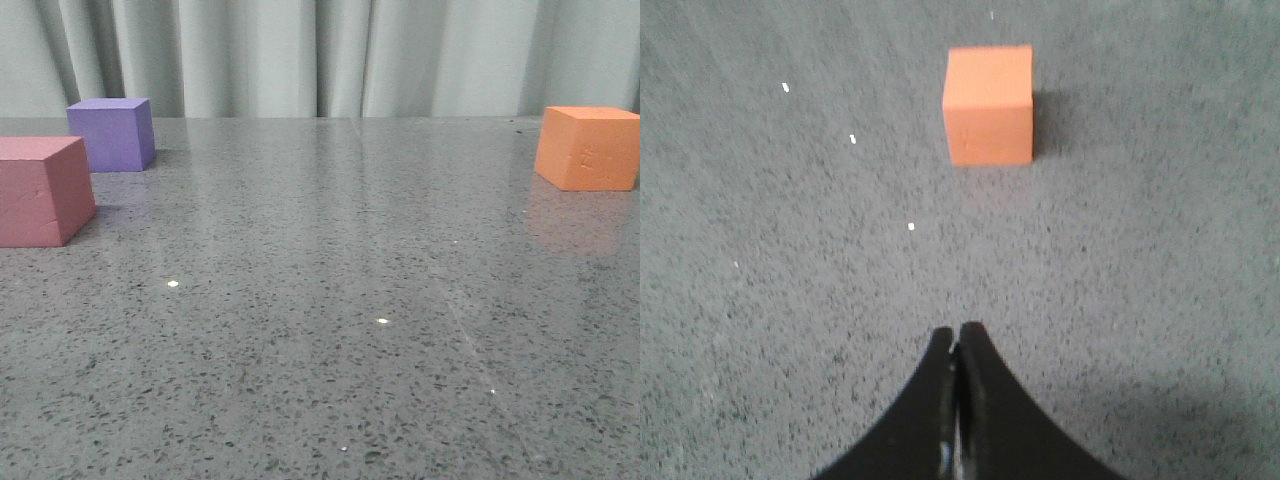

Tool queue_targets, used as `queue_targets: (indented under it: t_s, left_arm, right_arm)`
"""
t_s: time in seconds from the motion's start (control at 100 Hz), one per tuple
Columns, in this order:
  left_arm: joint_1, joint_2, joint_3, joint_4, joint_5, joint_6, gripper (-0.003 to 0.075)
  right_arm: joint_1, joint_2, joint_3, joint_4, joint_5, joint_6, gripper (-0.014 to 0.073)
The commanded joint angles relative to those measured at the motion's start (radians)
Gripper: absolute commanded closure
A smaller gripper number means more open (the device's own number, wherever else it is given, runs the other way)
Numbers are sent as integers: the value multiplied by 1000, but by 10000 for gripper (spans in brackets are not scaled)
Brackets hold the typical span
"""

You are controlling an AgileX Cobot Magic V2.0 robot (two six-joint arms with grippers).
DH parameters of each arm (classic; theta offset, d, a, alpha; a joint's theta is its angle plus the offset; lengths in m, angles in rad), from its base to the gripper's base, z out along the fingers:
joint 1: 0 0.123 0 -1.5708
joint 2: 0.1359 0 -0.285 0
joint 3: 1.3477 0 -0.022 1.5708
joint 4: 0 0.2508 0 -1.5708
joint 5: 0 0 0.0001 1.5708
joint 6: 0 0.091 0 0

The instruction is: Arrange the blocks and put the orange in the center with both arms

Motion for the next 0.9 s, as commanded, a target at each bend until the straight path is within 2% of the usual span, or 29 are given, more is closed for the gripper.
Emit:
queue_targets:
  t_s: [0.0, 0.27, 0.34, 0.39, 0.46, 0.5, 0.6, 0.63, 0.67, 0.79, 0.89]
  left_arm:
    - [1, 48, -41, -21, -34, -8, 739]
    - [1, 85, -41, -25, -6, 19, 738]
    - [-1, 85, -41, -38, -4, 71, 720]
    - [-1, 85, -41, -69, 0, 100, 678]
    - [-1, 85, -41, -107, 4, 114, 569]
    - [-1, 85, -41, -121, 4, 116, 475]
    - [-1, 85, -41, -130, 4, 116, 186]
    - [-1, 85, -41, -130, 4, 116, 80]
    - [-1, 85, -41, -130, 4, 116, -6]
    - [-1, 85, -41, -132, 4, 116, 72]
    - [-1, 85, -41, -132, 4, 116, 83]
  right_arm:
    - [-6, 36, -35, 19, -21, -7, 661]
    - [-6, 72, -35, 20, 6, -8, 650]
    - [-6, 72, -35, 17, 4, -8, 597]
    - [-6, 72, -35, 19, 5, -8, 518]
    - [-6, 72, -35, 20, 5, -8, 371]
    - [-6, 72, -35, 20, 1, -8, 279]
    - [-6, 72, -35, 20, -2, -8, -17]
    - [-6, 72, -35, 20, -7, -8, -79]
    - [-6, 72, -35, 19, -16, -8, -56]
    - [-6, 72, -35, 19, -58, -8, -38]
    - [-6, 72, -35, 19, -97, -8, -38]
